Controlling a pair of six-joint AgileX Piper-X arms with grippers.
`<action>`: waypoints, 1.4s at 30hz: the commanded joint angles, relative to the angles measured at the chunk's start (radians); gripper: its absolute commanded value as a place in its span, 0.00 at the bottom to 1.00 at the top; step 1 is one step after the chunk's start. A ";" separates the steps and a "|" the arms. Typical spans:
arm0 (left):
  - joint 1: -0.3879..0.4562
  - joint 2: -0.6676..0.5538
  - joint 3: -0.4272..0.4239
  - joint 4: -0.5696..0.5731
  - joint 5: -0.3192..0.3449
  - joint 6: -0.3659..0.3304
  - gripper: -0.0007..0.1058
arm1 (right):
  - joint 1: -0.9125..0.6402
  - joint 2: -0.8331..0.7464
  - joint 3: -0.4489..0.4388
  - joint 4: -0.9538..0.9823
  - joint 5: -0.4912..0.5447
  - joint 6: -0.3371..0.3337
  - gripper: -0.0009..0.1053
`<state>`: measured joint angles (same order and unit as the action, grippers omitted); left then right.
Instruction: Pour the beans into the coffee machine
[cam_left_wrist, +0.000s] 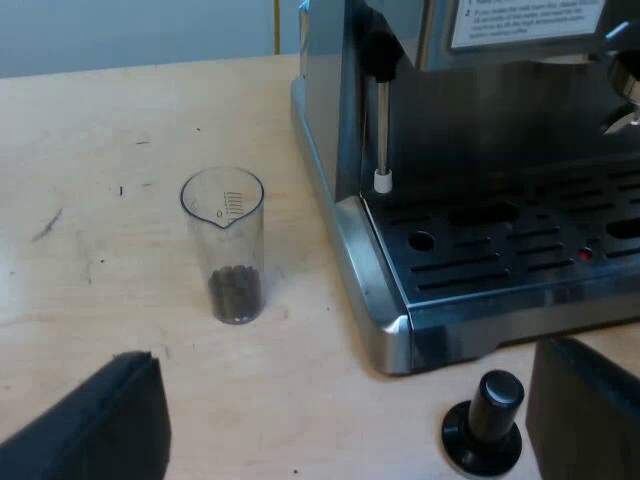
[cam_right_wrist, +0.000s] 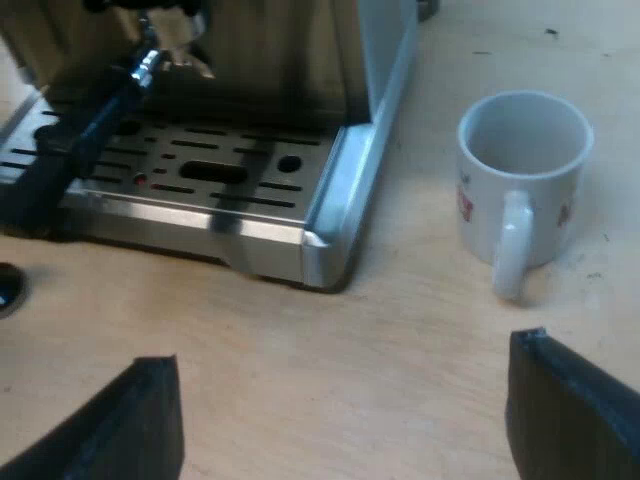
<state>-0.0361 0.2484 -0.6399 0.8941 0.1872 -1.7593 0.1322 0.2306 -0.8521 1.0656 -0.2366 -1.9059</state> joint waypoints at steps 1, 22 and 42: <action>-0.004 0.018 -0.006 -0.037 -0.002 -0.014 0.72 | -0.005 0.026 -0.015 -0.063 -0.069 -0.020 0.65; -0.004 0.108 -0.006 -0.070 -0.002 -0.010 0.72 | 0.065 0.251 -0.015 -0.395 -0.307 -0.061 0.65; -0.004 0.188 -0.001 -0.087 -0.026 0.112 0.72 | 0.415 0.477 -0.015 -0.487 -0.052 -0.065 0.65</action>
<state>-0.0361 0.4341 -0.6399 0.8203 0.1664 -1.6407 0.5401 0.6999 -0.8542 0.5954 -0.2902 -1.9570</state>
